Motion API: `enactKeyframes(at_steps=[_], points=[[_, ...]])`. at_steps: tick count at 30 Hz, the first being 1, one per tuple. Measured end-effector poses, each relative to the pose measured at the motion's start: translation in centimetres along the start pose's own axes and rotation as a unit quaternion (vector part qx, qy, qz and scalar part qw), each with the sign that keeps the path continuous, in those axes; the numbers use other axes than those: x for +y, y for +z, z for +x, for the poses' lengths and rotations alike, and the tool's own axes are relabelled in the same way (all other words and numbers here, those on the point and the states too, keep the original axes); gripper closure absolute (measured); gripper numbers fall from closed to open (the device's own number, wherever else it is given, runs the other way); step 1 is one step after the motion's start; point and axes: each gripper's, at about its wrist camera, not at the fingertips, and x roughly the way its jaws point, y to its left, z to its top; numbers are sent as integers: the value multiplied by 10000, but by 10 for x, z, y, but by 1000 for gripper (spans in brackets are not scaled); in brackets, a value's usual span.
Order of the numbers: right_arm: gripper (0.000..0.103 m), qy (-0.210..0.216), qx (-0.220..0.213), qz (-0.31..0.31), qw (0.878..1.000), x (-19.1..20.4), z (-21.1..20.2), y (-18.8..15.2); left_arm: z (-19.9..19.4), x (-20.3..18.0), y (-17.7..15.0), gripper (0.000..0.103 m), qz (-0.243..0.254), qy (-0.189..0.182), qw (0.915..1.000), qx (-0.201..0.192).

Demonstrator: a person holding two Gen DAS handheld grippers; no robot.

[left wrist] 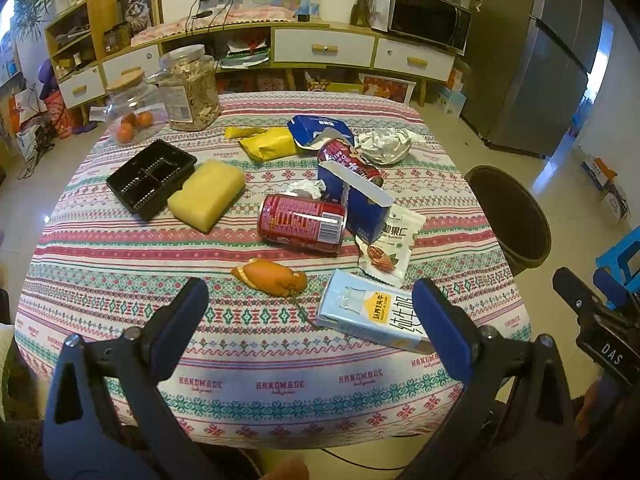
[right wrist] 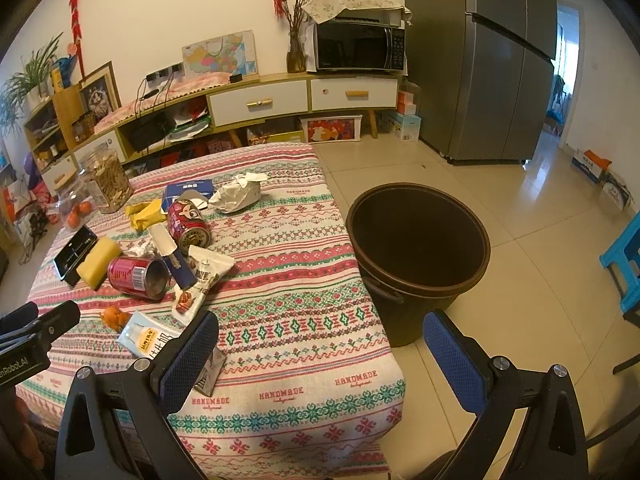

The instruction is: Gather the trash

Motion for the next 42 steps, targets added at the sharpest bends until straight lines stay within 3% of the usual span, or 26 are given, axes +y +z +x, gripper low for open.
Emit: enactKeyframes(at_steps=[42], points=[[0, -37, -82, -22, 10000, -1, -2, 3, 0, -1, -1, 2, 18, 19, 10000, 14]])
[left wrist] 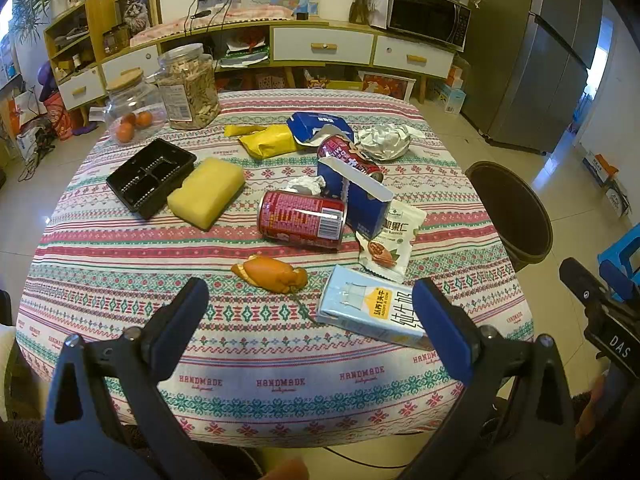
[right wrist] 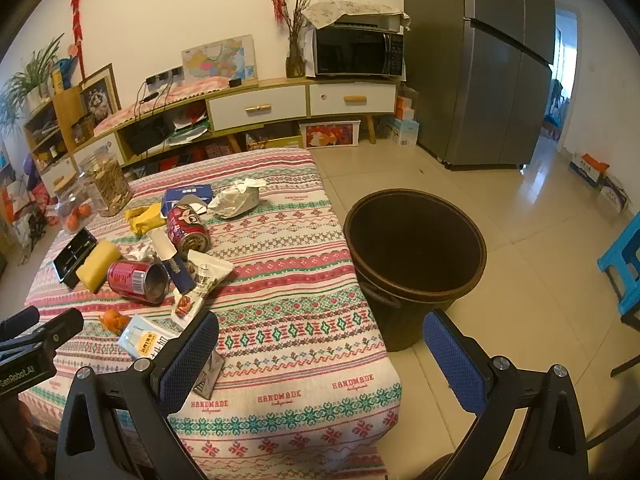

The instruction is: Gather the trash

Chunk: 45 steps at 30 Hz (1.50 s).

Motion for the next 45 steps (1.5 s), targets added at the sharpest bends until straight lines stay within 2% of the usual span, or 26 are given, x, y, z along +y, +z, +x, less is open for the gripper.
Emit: enactKeyframes(at_steps=[14, 18, 22, 28, 31, 34, 38, 45], points=[[0, 0, -44, -11, 10000, -1, -1, 1, 1, 6, 5, 2, 35, -29, 10000, 80], [0, -149, -30, -309, 9994, 0, -3, 11, 7, 11, 16, 2, 99, -25, 9997, 243], [0, -50, 74, -434, 9990, -4, -3, 35, 16, 21, 34, 2, 131, -25, 9989, 460], [0, 26, 252, -829, 9962, 1, 7, 63, 44, 35, 57, 2, -35, -231, 9952, 947], [0, 69, 351, -960, 9947, 6, 21, 69, 66, 33, 64, 2, 145, -309, 9922, 1202], [0, 150, 468, -919, 9946, 5, 37, 65, 84, 25, 65, 2, 376, -220, 9912, 1253], [0, 214, 860, -896, 9920, 0, 63, 53, 115, 11, 64, 2, 666, -196, 9876, 1408], [0, 295, 1150, -917, 9887, -4, 81, 51, 146, 10, 68, 2, 575, -308, 9845, 1631]])
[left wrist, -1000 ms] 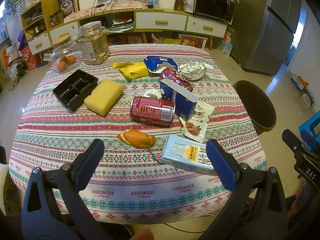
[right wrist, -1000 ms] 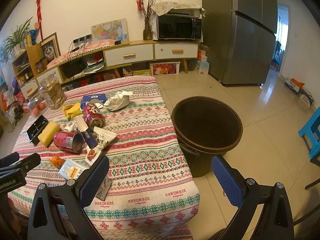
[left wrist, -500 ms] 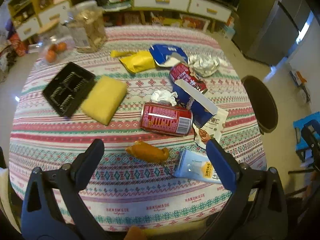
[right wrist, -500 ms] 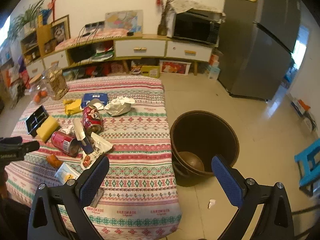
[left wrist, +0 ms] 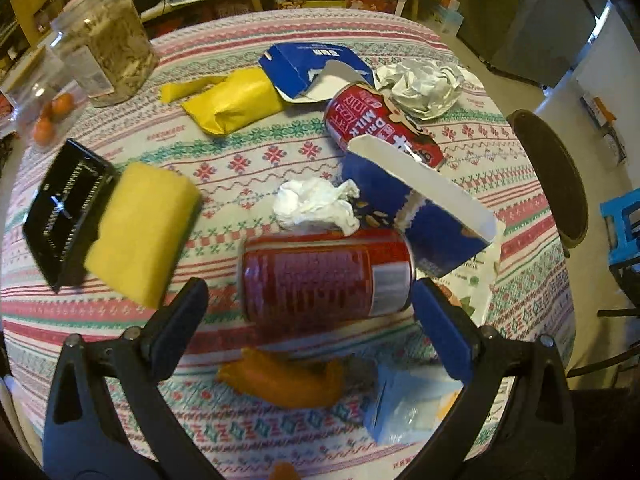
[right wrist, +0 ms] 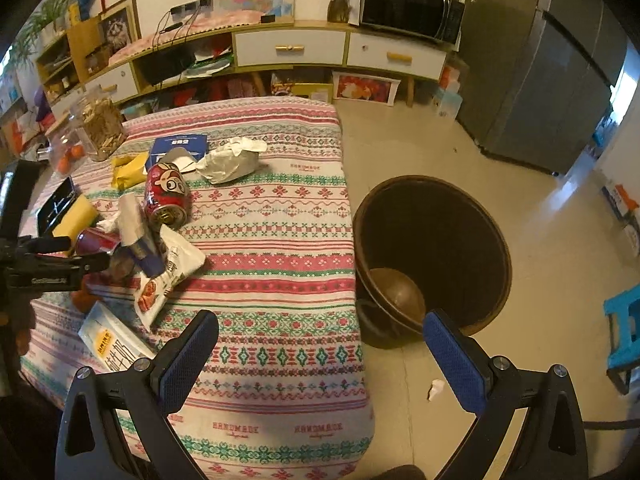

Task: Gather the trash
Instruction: 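Grasp the lying red can with the left tool while the right tool grasps the blue box, then carry the red can and blue box over the brown bin with both tools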

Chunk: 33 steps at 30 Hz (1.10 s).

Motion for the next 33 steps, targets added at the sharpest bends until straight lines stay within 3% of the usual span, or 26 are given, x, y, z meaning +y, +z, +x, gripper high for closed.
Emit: enactKeyframes(at_steps=[10, 20, 30, 33], points=[[0, 168, 129, -240, 9995, 21, 7, 2, 8, -11, 1, 4, 261, -245, 9993, 103], [0, 244, 223, -199, 9993, 39, 20, 15, -9, 15, -6, 5, 19, -354, 9994, 3], [0, 1059, 368, -589, 9919, 95, 50, 38, -32, 62, -18, 5, -463, -317, 9982, -225], [8, 1349, 431, -673, 9876, 116, 62, 43, -34, 69, -22, 5, -516, -270, 9980, -244]])
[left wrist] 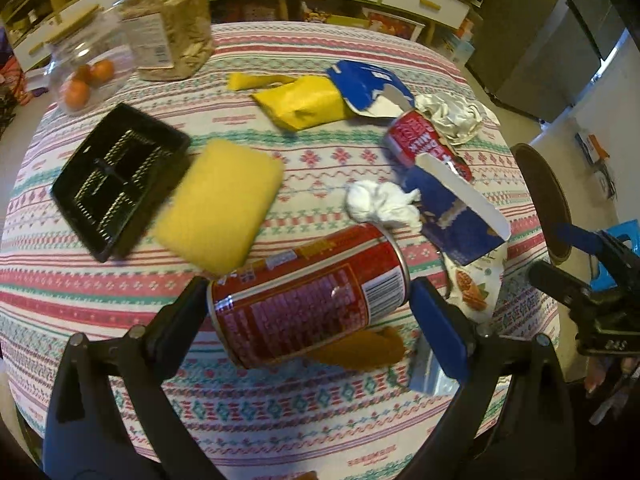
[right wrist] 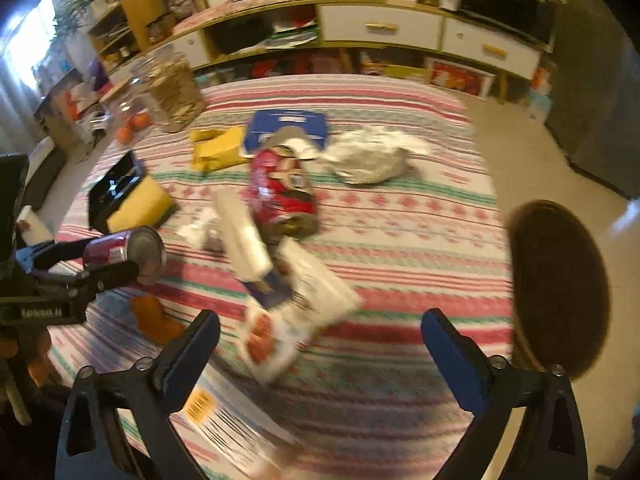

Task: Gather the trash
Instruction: 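Carry the red can and blue box over the brown bin with both tools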

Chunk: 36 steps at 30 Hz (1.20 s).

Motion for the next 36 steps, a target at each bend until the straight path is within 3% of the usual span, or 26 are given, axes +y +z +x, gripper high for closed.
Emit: enactKeyframes(at_steps=[5, 10, 13, 16, 27, 36], points=[[34, 253, 101, -204, 9994, 20, 24, 10, -2, 12, -6, 5, -62, 61, 10000, 9], [48, 403, 52, -208, 9990, 22, 39, 16, -3, 21, -8, 5, -137, 90, 9999, 23], [72, 553, 82, -220, 9982, 21, 41, 18, -3, 21, -8, 5, -157, 84, 9998, 15], [79, 689, 42, -231, 9973, 21, 36, 19, -5, 20, -7, 5, -168, 59, 9998, -23], [81, 1019, -494, -276, 9932, 10, -24, 17, -24, -4, -3, 5, -24, -92, 9994, -319], [81, 170, -924, 636, 9935, -100, -84, -6, -24, -52, 4, 5, 255, -250, 9986, -393]])
